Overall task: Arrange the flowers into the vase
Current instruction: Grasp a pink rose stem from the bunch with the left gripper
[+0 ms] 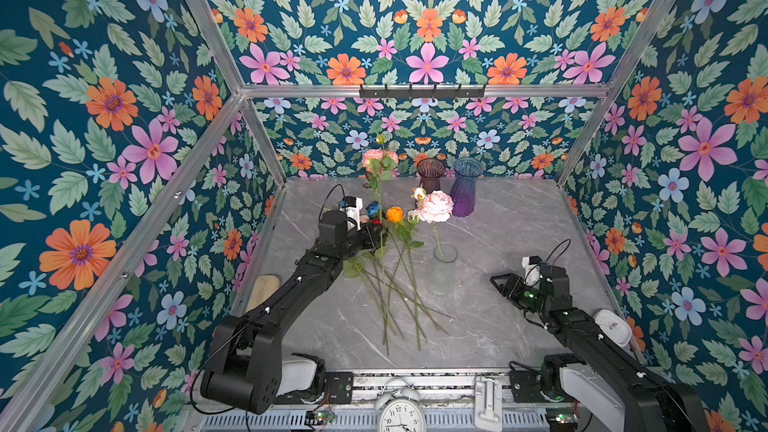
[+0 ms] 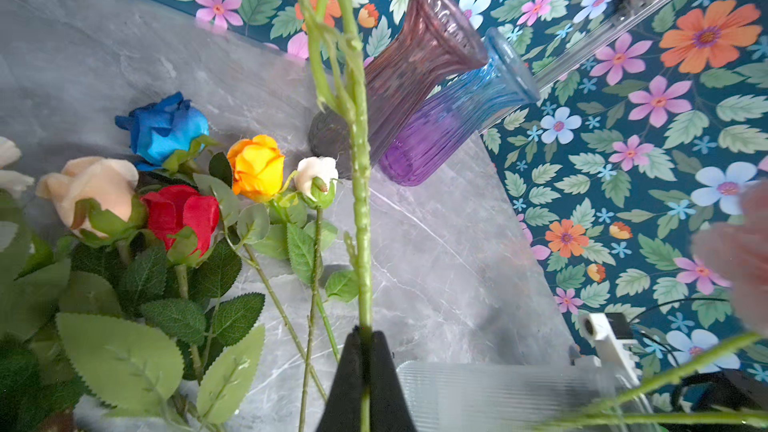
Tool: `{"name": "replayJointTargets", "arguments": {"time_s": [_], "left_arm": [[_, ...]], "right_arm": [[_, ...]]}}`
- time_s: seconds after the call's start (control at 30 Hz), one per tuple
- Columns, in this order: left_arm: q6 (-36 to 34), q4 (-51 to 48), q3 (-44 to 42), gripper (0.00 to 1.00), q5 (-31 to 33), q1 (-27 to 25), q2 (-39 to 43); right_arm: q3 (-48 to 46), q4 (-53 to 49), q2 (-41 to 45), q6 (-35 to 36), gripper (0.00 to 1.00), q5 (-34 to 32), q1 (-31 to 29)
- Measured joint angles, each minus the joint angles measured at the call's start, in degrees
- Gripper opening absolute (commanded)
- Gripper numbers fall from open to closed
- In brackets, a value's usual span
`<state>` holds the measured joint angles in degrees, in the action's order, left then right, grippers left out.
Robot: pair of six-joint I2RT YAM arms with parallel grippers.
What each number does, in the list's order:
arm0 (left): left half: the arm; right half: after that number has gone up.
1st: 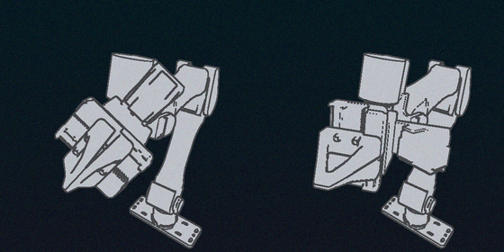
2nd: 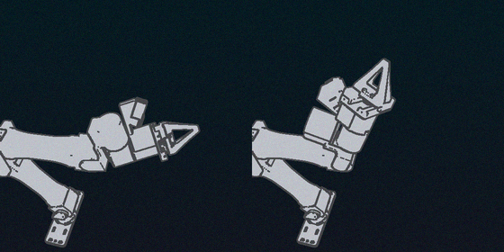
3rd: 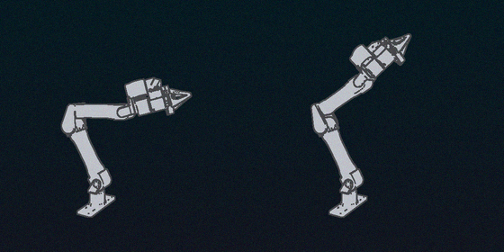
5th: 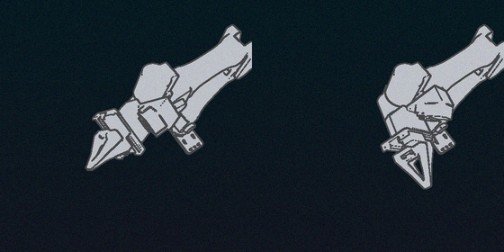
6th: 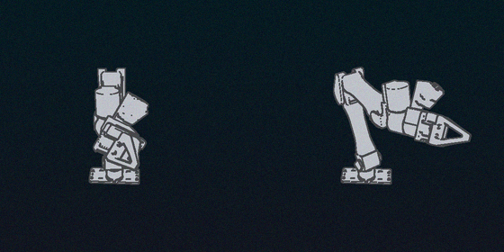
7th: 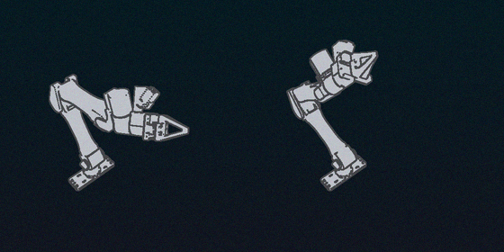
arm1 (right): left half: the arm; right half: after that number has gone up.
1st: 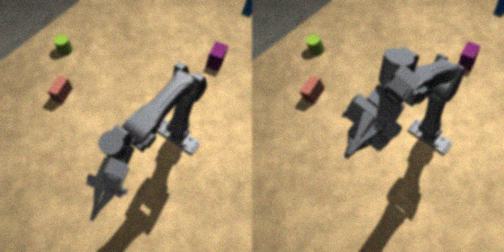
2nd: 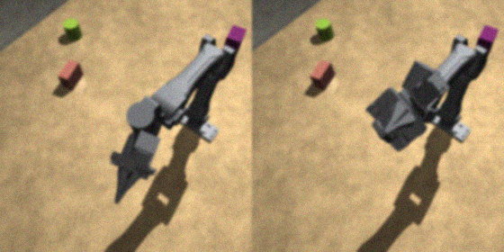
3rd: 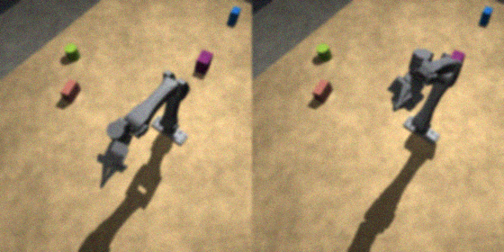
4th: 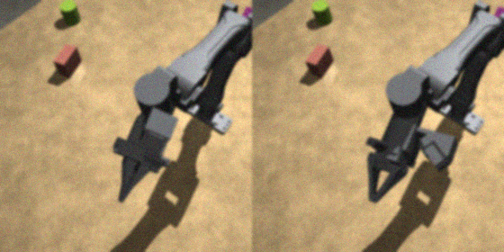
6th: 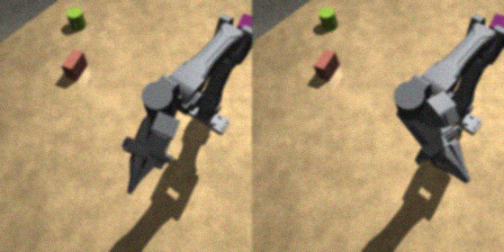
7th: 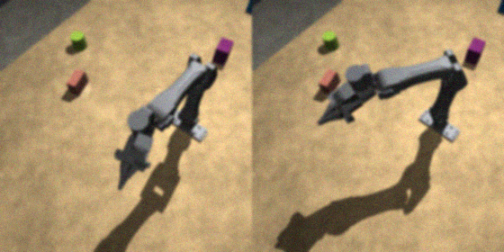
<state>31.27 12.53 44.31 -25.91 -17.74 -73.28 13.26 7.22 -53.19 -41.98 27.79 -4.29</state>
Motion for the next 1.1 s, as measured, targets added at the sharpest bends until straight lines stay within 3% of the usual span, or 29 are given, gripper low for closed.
{"name": "replayJointTargets", "arguments": {"time_s": [0.27,0.47,0.77,1.03,1.1], "left_arm": [[1.3,-3.7,-1.0,0.00,0.7,0.0,8.8],[-2.2,-10.7,-3.3,0.00,5.2,0.0,10.7],[-7.2,-14.1,-10.3,0.00,9.5,0.1,7.6],[-8.9,-12.8,-11.0,0.00,9.5,0.1,0.8],[-8.9,-12.1,-10.9,0.05,9.4,0.1,-0.7]], "right_arm": [[-0.1,0.0,0.2,0.0,0.55,0.0,0.0],[-0.1,0.0,-0.3,0.0,0.55,0.0,0.0],[-0.1,0.0,-0.7,0.0,0.55,0.0,0.0],[-0.1,0.0,-0.7,0.0,0.55,0.0,0.0],[-0.1,0.0,-0.7,0.0,0.55,0.0,0.0]]}}
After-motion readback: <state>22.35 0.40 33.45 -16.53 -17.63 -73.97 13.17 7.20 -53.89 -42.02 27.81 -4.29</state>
